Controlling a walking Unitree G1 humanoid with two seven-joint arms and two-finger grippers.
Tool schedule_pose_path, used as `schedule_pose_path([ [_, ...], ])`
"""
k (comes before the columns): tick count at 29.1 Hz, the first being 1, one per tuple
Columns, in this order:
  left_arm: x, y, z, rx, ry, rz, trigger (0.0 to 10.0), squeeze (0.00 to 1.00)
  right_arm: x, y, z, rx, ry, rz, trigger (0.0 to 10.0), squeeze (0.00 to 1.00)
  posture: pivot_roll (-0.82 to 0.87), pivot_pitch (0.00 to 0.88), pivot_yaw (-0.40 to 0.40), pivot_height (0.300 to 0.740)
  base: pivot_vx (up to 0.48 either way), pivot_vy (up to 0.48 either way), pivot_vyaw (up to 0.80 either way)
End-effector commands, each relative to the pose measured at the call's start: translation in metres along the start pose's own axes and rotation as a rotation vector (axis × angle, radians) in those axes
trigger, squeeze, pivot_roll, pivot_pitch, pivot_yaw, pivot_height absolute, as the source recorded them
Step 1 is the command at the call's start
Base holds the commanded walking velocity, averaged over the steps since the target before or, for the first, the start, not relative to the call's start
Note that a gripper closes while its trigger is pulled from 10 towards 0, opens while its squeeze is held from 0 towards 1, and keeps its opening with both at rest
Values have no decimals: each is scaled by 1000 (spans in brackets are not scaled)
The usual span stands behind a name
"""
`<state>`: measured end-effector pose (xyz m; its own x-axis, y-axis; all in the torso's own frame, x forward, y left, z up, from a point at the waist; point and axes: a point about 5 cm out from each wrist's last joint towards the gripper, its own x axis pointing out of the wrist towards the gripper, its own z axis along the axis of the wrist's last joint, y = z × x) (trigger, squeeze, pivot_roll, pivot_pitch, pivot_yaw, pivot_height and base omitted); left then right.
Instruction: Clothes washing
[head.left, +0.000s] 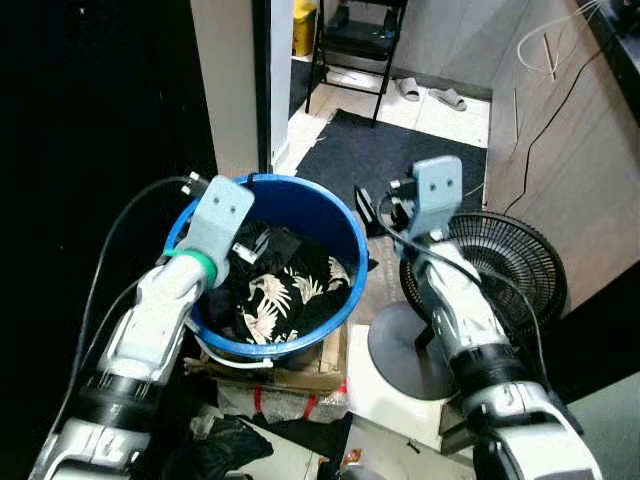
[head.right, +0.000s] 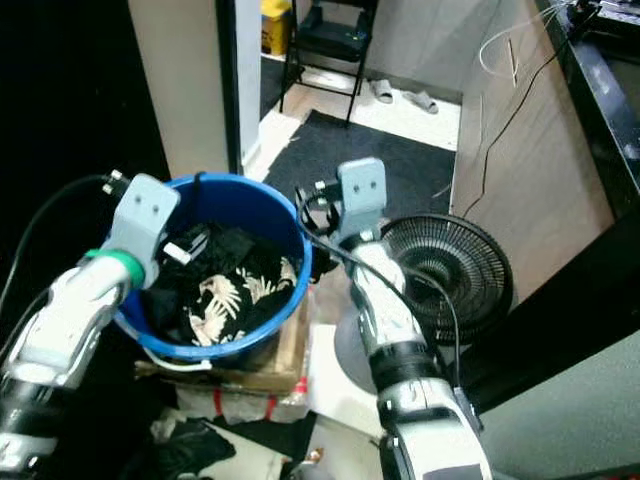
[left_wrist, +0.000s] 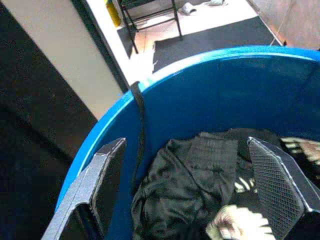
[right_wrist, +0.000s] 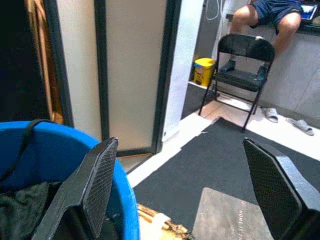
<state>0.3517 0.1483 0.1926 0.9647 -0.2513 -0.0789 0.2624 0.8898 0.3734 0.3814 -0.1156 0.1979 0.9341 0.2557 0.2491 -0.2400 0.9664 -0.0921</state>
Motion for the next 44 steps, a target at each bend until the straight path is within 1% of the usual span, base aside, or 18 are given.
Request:
schedule_pose_path([
  [1, 5, -5, -5, 5, 29, -14, 10000, 0, -1, -5, -8, -13, 43, -16, 10000, 0, 72, 114, -40, 740, 0, 0, 0],
  [2, 15, -9, -8, 0, 72, -57, 10000, 0, 6, -7, -8, -43, 70, -12, 10000, 0, 76, 142, -37, 740, 0, 0, 0],
  [4, 18, -12, -11, -10, 92, -79, 10000, 0, 8, -9, -7, -52, 76, -10, 10000, 0, 76, 147, -36, 740, 0, 0, 0],
  [7, 19, -15, -14, -18, 110, -102, 10000, 0, 9, -10, -6, -58, 77, -12, 10000, 0, 75, 161, -37, 740, 0, 0, 0],
  [10, 22, -28, -26, -22, 156, -160, 10000, 0, 11, -16, -3, -68, 72, -21, 10000, 0, 53, 206, -25, 740, 0, 0, 0],
  [13, 26, -35, -33, -16, 185, -172, 10000, 0, 10, -21, -2, -77, 64, -26, 10000, 0, 44, 231, -17, 740, 0, 0, 0],
  [17, 27, -38, -35, -15, 195, -181, 10000, 0, 9, -23, -1, -80, 61, -28, 10000, 0, 43, 235, -15, 740, 0, 0, 0],
  [18, 28, -41, -37, -12, 202, -185, 10000, 0, 8, -25, -1, -84, 59, -30, 10000, 0, 39, 253, -10, 740, 0, 0, 0],
  [19, 28, -41, -37, -12, 202, -185, 10000, 0, 8, -25, -1, -84, 59, -30, 10000, 0, 39, 253, -10, 740, 0, 0, 0],
  [22, 28, -40, -45, -15, 239, -182, 10000, 0, 6, -26, -2, -86, 55, -32, 10000, 0, 40, 302, -2, 740, 0, 0, 0],
  [30, 24, -38, -57, -24, 282, -177, 10000, 0, 7, -23, -5, -82, 63, -22, 10000, 0, 54, 340, -6, 740, 0, 0, 0],
  [32, 21, -35, -69, -22, 325, -131, 10000, 0, 8, -19, -5, -78, 65, -13, 10000, 0, 51, 365, -8, 740, 0, 0, 0],
  [34, 21, -33, -74, -19, 345, -108, 10000, 0, 9, -18, -5, -77, 65, -9, 10000, 0, 53, 370, -8, 740, 0, 0, 0],
  [35, 20, -31, -78, -10, 363, -87, 6353, 0, 10, -17, -5, -76, 64, -7, 10000, 0, 58, 381, -7, 740, 0, 0, 0],
  [36, 20, -31, -78, -10, 363, -87, 6353, 0, 10, -17, -5, -76, 64, -7, 10000, 0, 58, 381, -7, 740, 0, 0, 0],
  [37, 20, -29, -81, -7, 375, -74, 157, 0, 10, -17, -5, -76, 64, -5, 10000, 0, 60, 386, -7, 740, 0, 0, 0],
  [41, 18, -20, -84, -8, 380, -31, 0, 0, 10, -17, -6, -73, 67, -6, 10000, 0, 63, 387, -7, 740, 0, 0, 0],
  [44, 17, -19, -84, -8, 378, -29, 0, 0, 10, -17, -6, -73, 67, -7, 10000, 0, 63, 387, -7, 740, 0, 0, 0],
])
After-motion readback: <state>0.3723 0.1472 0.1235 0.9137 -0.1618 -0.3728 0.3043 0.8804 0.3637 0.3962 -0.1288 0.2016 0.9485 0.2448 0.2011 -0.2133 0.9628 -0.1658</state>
